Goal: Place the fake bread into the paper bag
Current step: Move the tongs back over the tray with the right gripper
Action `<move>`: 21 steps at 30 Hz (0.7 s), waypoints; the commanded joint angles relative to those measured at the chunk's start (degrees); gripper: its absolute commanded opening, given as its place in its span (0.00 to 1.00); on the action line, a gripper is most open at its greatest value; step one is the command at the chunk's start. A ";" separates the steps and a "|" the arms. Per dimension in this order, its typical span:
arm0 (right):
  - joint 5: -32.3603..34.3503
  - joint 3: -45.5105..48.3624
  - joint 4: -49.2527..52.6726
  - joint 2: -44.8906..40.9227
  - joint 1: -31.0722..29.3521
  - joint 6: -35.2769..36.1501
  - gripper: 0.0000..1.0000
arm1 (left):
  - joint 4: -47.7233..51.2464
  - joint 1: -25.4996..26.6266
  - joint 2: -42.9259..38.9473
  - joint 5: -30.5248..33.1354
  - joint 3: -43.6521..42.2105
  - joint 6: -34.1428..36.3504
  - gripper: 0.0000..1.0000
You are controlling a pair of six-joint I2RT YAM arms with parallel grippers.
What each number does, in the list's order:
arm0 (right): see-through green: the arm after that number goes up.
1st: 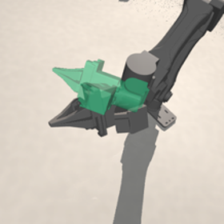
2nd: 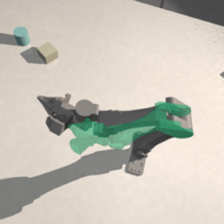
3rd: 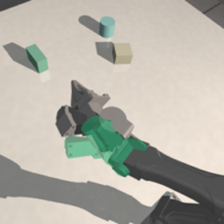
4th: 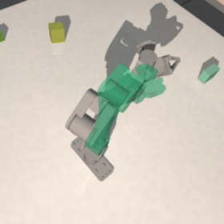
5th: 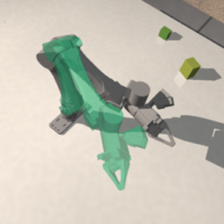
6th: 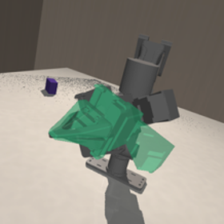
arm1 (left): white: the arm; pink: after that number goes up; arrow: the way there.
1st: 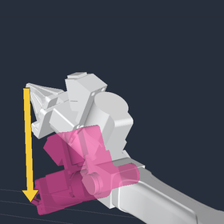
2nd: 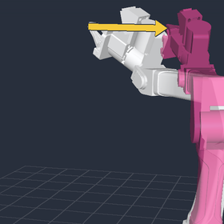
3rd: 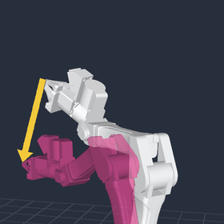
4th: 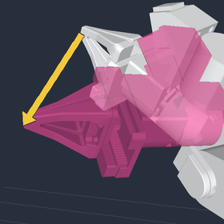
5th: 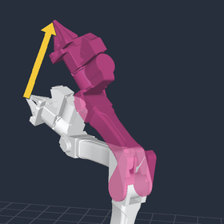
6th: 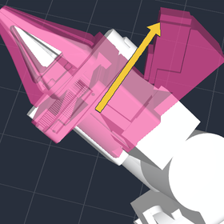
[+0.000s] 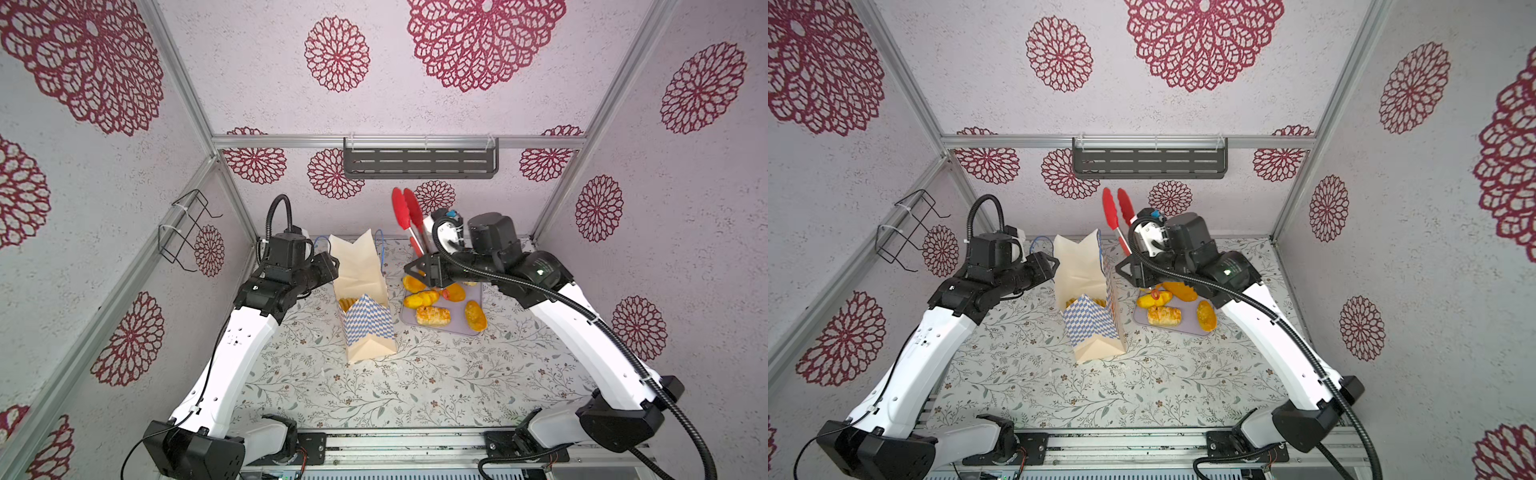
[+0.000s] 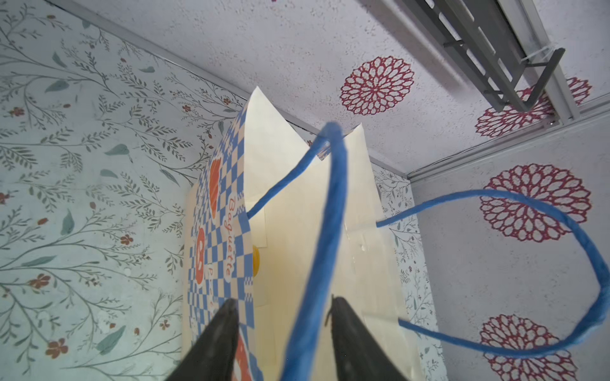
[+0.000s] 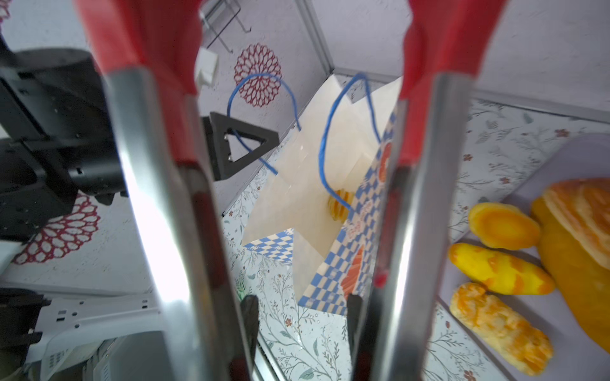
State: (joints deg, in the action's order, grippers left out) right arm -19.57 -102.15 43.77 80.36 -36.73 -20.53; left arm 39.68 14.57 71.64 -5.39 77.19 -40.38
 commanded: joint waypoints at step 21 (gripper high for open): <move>10.27 36.74 15.17 -14.56 22.05 -7.03 0.50 | -0.91 0.97 -4.63 4.59 -1.53 4.24 0.85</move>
State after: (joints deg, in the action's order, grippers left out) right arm -10.17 -65.36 57.39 69.06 -14.92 -25.63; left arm 39.70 15.03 68.10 -1.83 76.84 -37.50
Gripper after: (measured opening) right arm 0.500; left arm 0.849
